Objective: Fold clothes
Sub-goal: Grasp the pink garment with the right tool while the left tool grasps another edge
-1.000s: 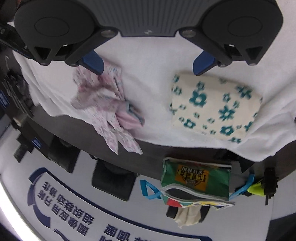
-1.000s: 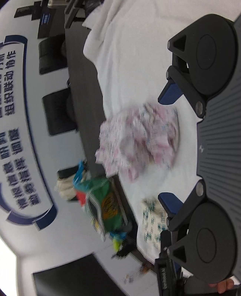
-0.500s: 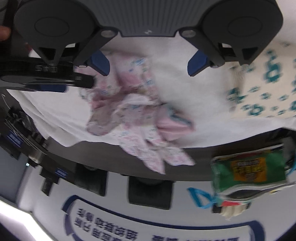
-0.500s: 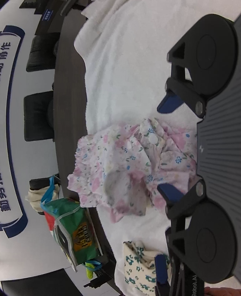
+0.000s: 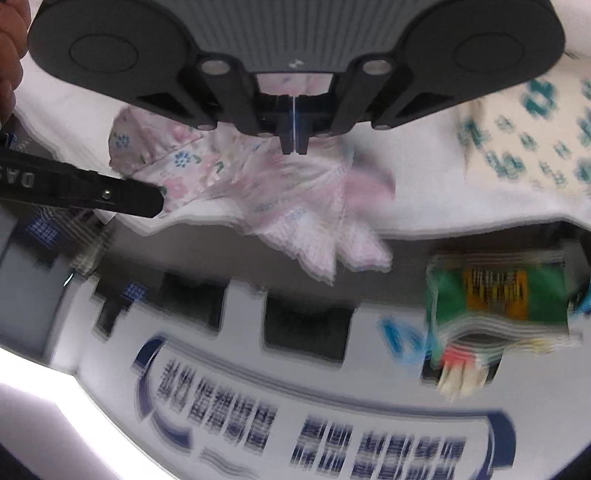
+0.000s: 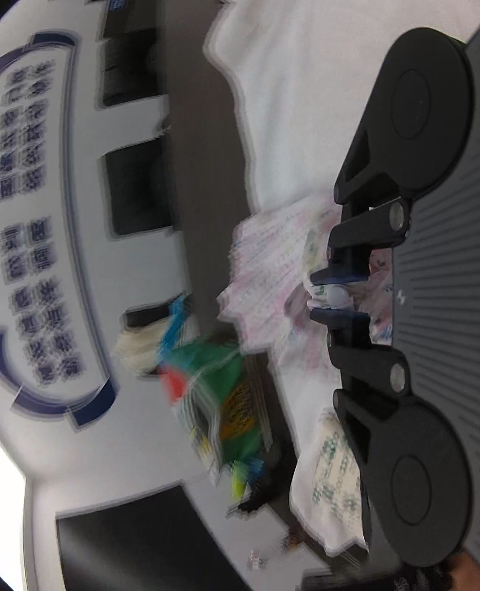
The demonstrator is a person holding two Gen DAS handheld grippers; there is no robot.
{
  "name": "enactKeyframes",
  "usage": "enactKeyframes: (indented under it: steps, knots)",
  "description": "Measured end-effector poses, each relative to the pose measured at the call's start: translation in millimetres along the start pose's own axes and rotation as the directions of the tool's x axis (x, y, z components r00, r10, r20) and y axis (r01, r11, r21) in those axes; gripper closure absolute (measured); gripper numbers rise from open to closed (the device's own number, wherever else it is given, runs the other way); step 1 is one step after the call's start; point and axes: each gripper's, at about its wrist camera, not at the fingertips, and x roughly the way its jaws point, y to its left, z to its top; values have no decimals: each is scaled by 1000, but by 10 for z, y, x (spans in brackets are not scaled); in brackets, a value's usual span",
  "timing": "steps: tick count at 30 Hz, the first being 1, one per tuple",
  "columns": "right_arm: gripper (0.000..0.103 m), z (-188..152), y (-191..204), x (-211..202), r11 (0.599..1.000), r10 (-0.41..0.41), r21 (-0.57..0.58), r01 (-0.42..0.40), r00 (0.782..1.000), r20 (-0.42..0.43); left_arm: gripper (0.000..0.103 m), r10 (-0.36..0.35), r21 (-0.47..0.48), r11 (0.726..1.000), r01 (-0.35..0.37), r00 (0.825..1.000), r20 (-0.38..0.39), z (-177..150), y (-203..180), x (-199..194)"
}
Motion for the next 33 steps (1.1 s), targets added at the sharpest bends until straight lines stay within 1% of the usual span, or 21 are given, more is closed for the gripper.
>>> enactKeyframes:
  steps: [2,3,5,7,8,9,10,11,12,14,15,16,18,20,21,23,26,28,29,31,33]
  knots:
    - [90,191,232,-398,998,53,-34,-50,996,74,103,-75,-36,996,79,992,101,215,3,-445]
    - [90,280,354,-604,996,76,-57,-70,991,112,103,-106,-41,993,113,982,156,339,-6,-693]
    - [90,431,623,-1043,989,111,-120,-89,976,188,103,-129,-30,990,141,960,247,549,-34,-1165]
    - [90,581,892,-1482,977,150,-185,-103,954,261,101,-145,-30,987,160,946,289,638,-10,-1566]
    - [90,657,1026,-1702,970,170,-217,-108,940,296,96,-153,-31,985,170,940,306,672,8,-1758]
    - [90,732,1160,-1922,962,192,-249,-111,924,329,76,-161,-32,983,180,933,323,705,25,-1950]
    - [90,807,1295,-2141,953,214,-281,-113,907,362,44,-168,-32,981,190,925,340,739,42,-2142]
    - [90,883,1429,-2361,943,237,-313,-113,889,393,32,-177,-29,979,200,920,349,702,67,-2296]
    - [90,939,1556,-2567,933,254,-344,-106,872,418,23,-187,-25,978,208,917,352,626,96,-2429]
    - [90,940,1748,-2888,921,252,-385,-67,854,455,21,-206,-15,974,226,910,359,475,154,-2695]
    - [90,931,1831,-3032,915,251,-399,-52,848,467,17,-215,-10,972,235,907,363,399,182,-2828]
    - [90,913,1891,-3144,911,252,-409,-46,848,466,11,-241,-27,963,267,904,354,300,231,-2939]
    - [90,859,1961,-3287,911,242,-412,-33,851,467,7,-298,-102,934,344,902,312,92,331,-3022]
    - [90,795,2003,-3335,913,234,-407,-36,862,450,7,-351,-173,901,397,904,246,-63,401,-3055]
    - [90,741,2013,-3342,912,233,-407,-41,870,434,7,-363,-218,888,404,909,207,-130,442,-3031]
    - [90,623,2044,-3334,912,223,-409,-39,883,413,7,-362,-346,854,388,922,139,-289,546,-2935]
    - [90,396,2000,-3175,916,223,-396,-71,908,354,7,-387,-500,784,367,919,68,-521,701,-2741]
    - [90,202,1953,-3074,919,240,-377,-116,922,303,8,-376,-556,766,322,926,19,-713,769,-2621]
    - [90,70,1947,-3058,916,255,-376,-140,927,275,8,-382,-569,758,318,924,8,-826,799,-2569]
    - [90,-236,1897,-2998,908,281,-377,-183,933,225,8,-437,-595,725,347,899,-9,-1023,866,-2395]
    - [90,-524,1847,-2940,901,303,-373,-221,937,176,8,-480,-648,683,338,876,-49,-1204,918,-2214]
